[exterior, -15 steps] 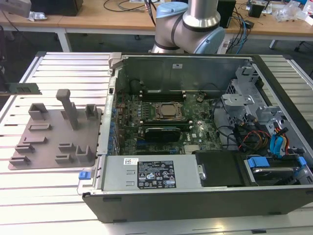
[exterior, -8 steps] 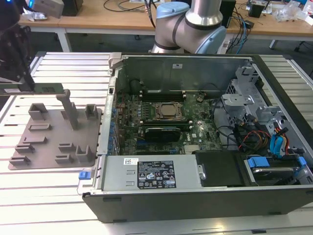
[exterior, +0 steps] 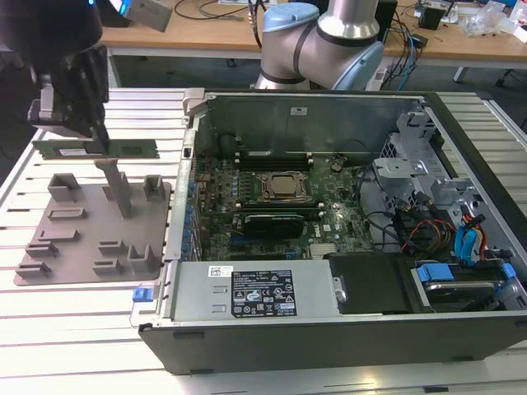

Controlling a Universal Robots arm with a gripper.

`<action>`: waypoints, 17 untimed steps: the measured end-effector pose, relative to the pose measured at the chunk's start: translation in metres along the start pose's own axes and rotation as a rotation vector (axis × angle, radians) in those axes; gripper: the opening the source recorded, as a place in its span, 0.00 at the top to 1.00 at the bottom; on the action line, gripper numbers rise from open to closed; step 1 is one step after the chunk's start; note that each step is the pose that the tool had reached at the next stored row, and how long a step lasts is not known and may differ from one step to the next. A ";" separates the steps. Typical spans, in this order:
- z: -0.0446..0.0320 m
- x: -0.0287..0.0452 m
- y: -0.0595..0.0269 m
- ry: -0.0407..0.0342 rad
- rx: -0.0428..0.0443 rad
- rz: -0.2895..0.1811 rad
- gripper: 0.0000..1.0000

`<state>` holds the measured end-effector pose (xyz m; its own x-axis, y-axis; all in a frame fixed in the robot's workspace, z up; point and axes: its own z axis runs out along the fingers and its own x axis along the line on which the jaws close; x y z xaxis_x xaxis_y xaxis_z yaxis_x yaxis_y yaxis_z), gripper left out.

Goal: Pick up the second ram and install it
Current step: 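Pick up the second ram and move it above second insertion slot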

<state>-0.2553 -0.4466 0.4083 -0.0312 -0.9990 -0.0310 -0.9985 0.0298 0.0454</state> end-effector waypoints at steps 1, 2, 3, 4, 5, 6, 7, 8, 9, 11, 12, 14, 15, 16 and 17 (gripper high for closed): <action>-0.0002 -0.0001 -0.0038 0.0000 0.0000 0.000 0.87; -0.0003 -0.0002 -0.0070 0.0000 0.0000 0.000 0.87; -0.0007 -0.0005 -0.0134 0.0001 -0.0001 0.000 0.87; -0.0010 -0.0007 -0.0209 0.0001 -0.0002 0.000 0.87; -0.0012 -0.0008 -0.0256 0.0000 -0.0001 0.000 0.87; -0.0015 -0.0011 -0.0332 0.0001 -0.0003 0.000 0.87; -0.0019 -0.0013 -0.0404 0.0001 -0.0004 0.000 0.87; -0.0022 -0.0015 -0.0474 0.0001 -0.0006 0.000 0.87; -0.0024 -0.0017 -0.0523 0.0001 -0.0006 0.000 0.87; -0.0028 -0.0020 -0.0631 0.0000 -0.0008 0.000 0.87; -0.0032 -0.0023 -0.0717 0.0001 -0.0011 0.000 0.87; -0.0043 -0.0031 -0.0955 0.0001 -0.0020 0.000 0.87; -0.0045 -0.0032 -0.1010 0.0001 -0.0023 0.000 0.87; -0.0048 -0.0034 -0.1063 0.0001 -0.0026 0.000 0.87; -0.0049 -0.0036 -0.1102 0.0001 -0.0028 0.000 0.87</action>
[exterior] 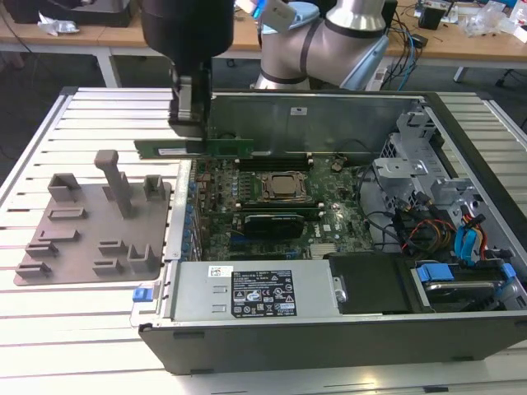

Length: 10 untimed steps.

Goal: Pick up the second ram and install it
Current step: 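Pick up the second ram and move it above second insertion slot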

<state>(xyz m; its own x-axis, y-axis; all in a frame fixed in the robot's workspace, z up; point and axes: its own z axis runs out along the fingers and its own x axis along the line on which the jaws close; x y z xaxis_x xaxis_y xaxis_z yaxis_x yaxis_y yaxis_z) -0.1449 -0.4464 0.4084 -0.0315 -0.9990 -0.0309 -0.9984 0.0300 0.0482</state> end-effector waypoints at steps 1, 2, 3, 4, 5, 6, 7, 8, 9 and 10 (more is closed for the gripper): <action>-0.0002 -0.0001 -0.0032 0.0001 -0.0002 0.000 0.87; -0.0004 -0.0002 -0.0075 0.0001 -0.0006 0.000 0.87; -0.0007 -0.0005 -0.0152 0.0000 -0.0016 0.000 0.87; -0.0012 -0.0012 -0.0261 0.0001 -0.0034 0.000 0.87; -0.0017 -0.0021 -0.0374 -0.0021 -0.0064 0.000 0.87; -0.0020 -0.0030 -0.0465 -0.0106 -0.0101 0.000 0.87; -0.0014 -0.0047 -0.0551 -0.0151 -0.0142 -0.001 0.87; -0.0001 -0.0071 -0.0608 -0.0149 -0.0175 0.000 0.87; 0.0010 -0.0089 -0.0644 -0.0149 -0.0195 0.000 0.87; 0.0031 -0.0120 -0.0704 -0.0150 -0.0226 0.000 0.87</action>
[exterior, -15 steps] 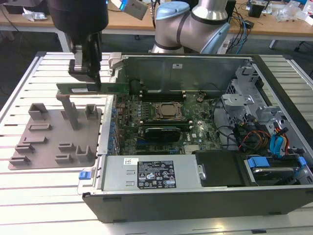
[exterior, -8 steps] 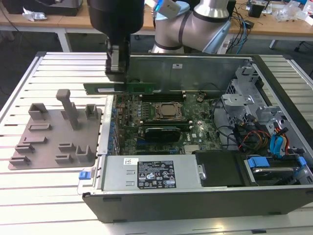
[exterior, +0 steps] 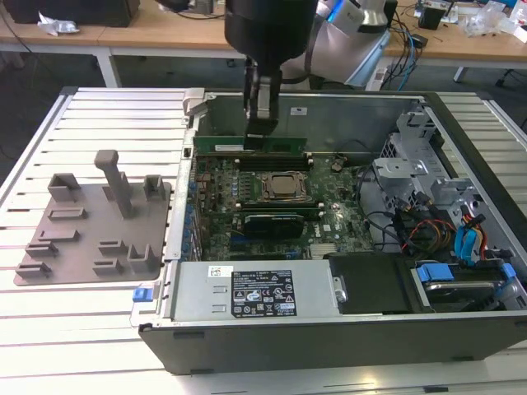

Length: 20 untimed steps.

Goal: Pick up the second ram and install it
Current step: 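Pick up the second ram and move it above second insertion slot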

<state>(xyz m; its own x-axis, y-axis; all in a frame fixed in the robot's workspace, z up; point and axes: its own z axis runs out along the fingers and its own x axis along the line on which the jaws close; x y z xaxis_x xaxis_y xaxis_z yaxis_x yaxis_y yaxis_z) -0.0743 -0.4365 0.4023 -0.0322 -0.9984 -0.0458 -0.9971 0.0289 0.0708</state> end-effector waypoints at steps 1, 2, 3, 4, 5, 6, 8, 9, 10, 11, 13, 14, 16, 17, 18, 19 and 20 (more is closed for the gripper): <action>0.0038 -0.0062 -0.0107 0.0002 -0.0052 0.000 0.87; 0.0085 -0.0125 -0.0236 0.0005 -0.0107 0.001 0.87; 0.0126 -0.0163 -0.0319 0.0006 -0.0143 0.001 0.87; 0.0178 -0.0202 -0.0409 0.0005 -0.0182 0.001 0.87; 0.0216 -0.0229 -0.0477 0.0008 -0.0211 0.001 0.87; 0.0242 -0.0246 -0.0518 0.0007 -0.0224 0.001 0.87; 0.0307 -0.0297 -0.0617 0.0009 -0.0259 0.001 0.87; 0.0344 -0.0327 -0.0666 0.0009 -0.0274 0.001 0.87; 0.0374 -0.0355 -0.0683 0.0009 -0.0278 0.002 0.87; 0.0397 -0.0385 -0.0685 0.0008 -0.0277 0.002 0.87; 0.0434 -0.0477 -0.0685 0.0009 -0.0277 0.001 0.87; 0.0449 -0.0502 -0.0686 0.0009 -0.0278 0.001 0.87; 0.0454 -0.0502 -0.0687 0.0011 -0.0278 0.001 0.87; 0.0455 -0.0503 -0.0688 0.0010 -0.0278 0.001 0.87; 0.0455 -0.0503 -0.0688 0.0010 -0.0278 0.001 0.87; 0.0455 -0.0503 -0.0689 0.0010 -0.0278 0.001 0.87; 0.0455 -0.0503 -0.0689 0.0009 -0.0278 0.001 0.87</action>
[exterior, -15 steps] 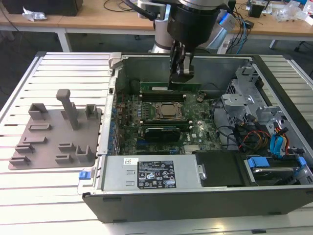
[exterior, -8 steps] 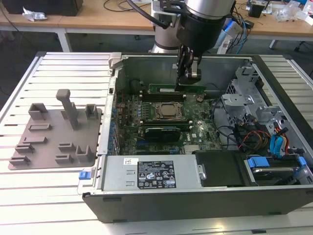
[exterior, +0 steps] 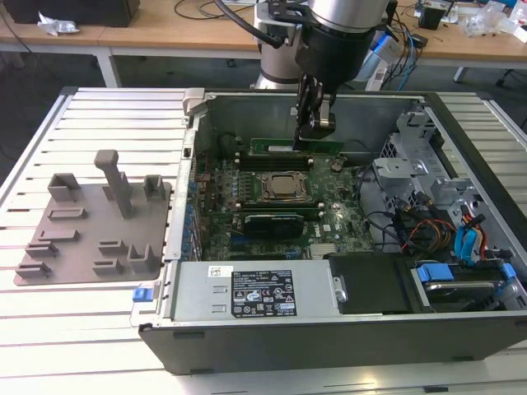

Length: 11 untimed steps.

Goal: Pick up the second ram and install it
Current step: 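Pick up the second ram and move it above second insertion slot, then insert the second ram into the second slot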

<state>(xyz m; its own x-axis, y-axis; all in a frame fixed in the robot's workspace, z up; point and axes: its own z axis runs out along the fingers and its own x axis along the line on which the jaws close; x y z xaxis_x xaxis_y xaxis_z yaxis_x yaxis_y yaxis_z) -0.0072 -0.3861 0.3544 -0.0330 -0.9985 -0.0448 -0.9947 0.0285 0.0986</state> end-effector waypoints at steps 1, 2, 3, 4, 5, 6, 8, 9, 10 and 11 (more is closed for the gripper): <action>0.0000 0.0000 0.0000 0.0000 0.0001 0.000 0.87; 0.0000 0.0000 0.0000 0.0000 0.0000 0.000 0.87; 0.0000 0.0000 -0.0001 0.0000 0.0001 0.000 0.87; 0.0000 0.0000 -0.0001 0.0000 0.0001 0.000 0.87; 0.0000 0.0000 -0.0001 0.0000 0.0001 0.000 0.87; 0.0000 0.0000 -0.0001 0.0000 0.0000 0.000 0.87; 0.0000 0.0000 -0.0002 0.0000 0.0000 0.000 0.87; 0.0001 0.0000 -0.0003 -0.0001 0.0001 0.000 0.87; 0.0017 0.0001 -0.0004 -0.0001 0.0001 0.000 0.87; 0.0027 0.0001 -0.0006 0.0000 0.0000 0.000 0.87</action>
<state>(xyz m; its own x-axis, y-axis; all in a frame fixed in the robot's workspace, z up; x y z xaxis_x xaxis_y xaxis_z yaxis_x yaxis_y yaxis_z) -0.0069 -0.3861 0.3516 -0.0330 -0.9985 -0.0447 -0.9947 0.0285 0.0985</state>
